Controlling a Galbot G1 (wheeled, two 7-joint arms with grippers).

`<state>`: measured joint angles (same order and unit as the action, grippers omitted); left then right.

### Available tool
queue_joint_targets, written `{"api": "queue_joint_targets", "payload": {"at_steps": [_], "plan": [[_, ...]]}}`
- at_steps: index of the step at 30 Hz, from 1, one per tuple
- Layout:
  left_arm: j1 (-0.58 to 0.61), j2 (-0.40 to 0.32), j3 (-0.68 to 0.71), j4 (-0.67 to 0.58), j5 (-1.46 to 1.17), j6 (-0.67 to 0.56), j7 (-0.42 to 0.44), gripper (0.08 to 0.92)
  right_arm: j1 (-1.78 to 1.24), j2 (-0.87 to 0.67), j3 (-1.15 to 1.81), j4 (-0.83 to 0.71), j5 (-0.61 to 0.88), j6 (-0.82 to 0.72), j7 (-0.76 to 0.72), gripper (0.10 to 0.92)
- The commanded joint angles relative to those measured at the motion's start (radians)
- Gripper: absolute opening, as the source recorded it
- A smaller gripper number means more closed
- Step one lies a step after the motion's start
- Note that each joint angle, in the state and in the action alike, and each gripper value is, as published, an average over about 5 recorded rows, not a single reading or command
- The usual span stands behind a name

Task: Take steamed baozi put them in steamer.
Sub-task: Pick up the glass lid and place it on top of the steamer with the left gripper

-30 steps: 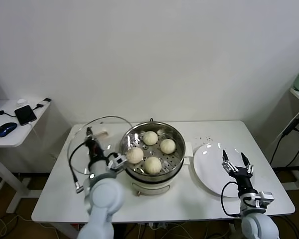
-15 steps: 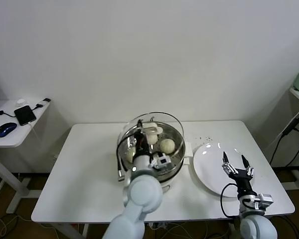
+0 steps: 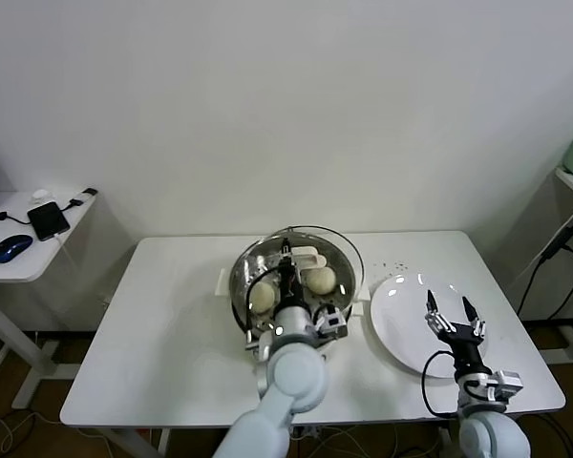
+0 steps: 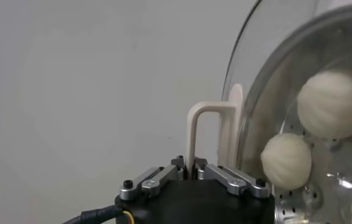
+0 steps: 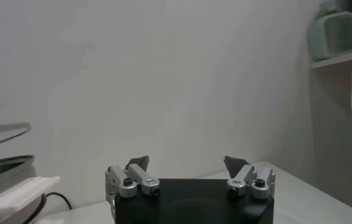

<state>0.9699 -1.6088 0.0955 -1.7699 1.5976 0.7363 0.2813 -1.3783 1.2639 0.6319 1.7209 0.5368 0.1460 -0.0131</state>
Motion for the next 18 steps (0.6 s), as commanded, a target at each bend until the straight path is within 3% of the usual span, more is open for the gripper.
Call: {"api": "queue_joint_targets", "payload": {"at_steps": [1, 18], "plan": [[-0.009, -0.049, 0.003, 0.066, 0.076, 0.033, -0.021, 0.165, 0.003, -0.002, 0.002, -0.004, 0.002, 0.001, 0.0, 0.823], [-0.001, -0.049, -0.005, 0.072, 0.084, 0.02, 0.008, 0.165, 0.02, -0.003, -0.004, -0.025, 0.003, 0.002, -0.001, 0.823]]}}
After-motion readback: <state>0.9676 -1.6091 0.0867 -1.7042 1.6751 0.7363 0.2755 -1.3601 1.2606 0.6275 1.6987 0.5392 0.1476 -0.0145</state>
